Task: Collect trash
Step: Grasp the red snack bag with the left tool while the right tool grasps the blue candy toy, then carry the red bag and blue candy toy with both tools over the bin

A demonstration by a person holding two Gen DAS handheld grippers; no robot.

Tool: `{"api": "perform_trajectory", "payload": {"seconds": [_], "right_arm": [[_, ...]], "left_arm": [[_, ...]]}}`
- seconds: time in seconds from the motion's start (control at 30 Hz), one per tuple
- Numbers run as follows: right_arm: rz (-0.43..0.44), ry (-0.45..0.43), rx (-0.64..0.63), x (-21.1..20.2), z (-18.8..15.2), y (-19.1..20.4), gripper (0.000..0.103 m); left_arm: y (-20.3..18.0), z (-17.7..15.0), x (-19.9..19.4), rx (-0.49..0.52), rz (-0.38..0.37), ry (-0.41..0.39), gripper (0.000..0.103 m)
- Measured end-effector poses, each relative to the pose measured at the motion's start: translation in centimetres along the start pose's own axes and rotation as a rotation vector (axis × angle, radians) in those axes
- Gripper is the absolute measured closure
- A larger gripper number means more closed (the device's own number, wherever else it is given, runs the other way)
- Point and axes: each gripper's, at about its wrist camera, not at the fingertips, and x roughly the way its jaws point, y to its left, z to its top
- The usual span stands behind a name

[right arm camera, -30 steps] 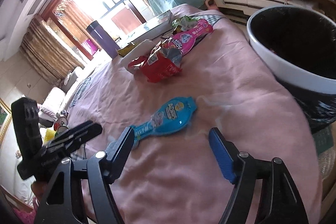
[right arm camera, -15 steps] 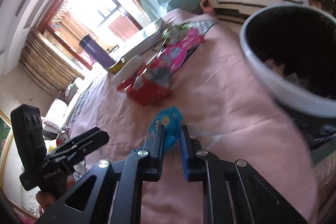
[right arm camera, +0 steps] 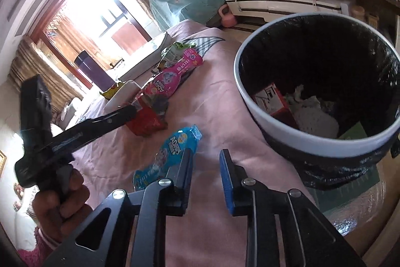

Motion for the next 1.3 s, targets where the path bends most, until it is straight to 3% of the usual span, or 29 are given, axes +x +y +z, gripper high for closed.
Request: {"api": "perform_trajectory", "payload": {"seconds": [0.17, 0.3, 0.4, 0.57, 0.73, 1.0, 1.3], "right_arm": [[0.034, 0.017, -0.002, 0.1, -0.5, 1.0, 0.077], [0.052, 0.049, -0.012, 1.0, -1.0, 2.3, 0.061], [0.042, 0.059, -0.015, 2.0, -0.9, 3.1, 0.059], [0.013, 0.038, -0.018, 3.9, 0.5, 3.6, 0.059], [-0.049, 0.029, -0.102, 4.4, 0.8, 5.2, 0.07], [-0.005, -0.053, -0.118, 0.5, 0.7, 5.1, 0.074], [-0.013, -0.122, -0.084, -4.0, 1.5, 2.8, 0.074]], "left_arm": [[0.5, -1.4, -2.6, 0.033, 0.017, -0.029, 0.062], [1.5, -3.4, -5.7, 0.046, 0.015, -0.034, 0.062], [2.6, -5.1, -7.4, 0.041, -0.002, -0.013, 0.062], [4.1, -7.2, -7.4, 0.017, 0.0, 0.023, 0.06], [3.9, -7.3, -7.4, -0.002, 0.008, -0.013, 0.061], [2.3, -6.3, -8.2, 0.025, -0.007, -0.049, 0.063], [-2.9, -5.3, -7.5, 0.121, -0.037, -0.058, 0.063]]}}
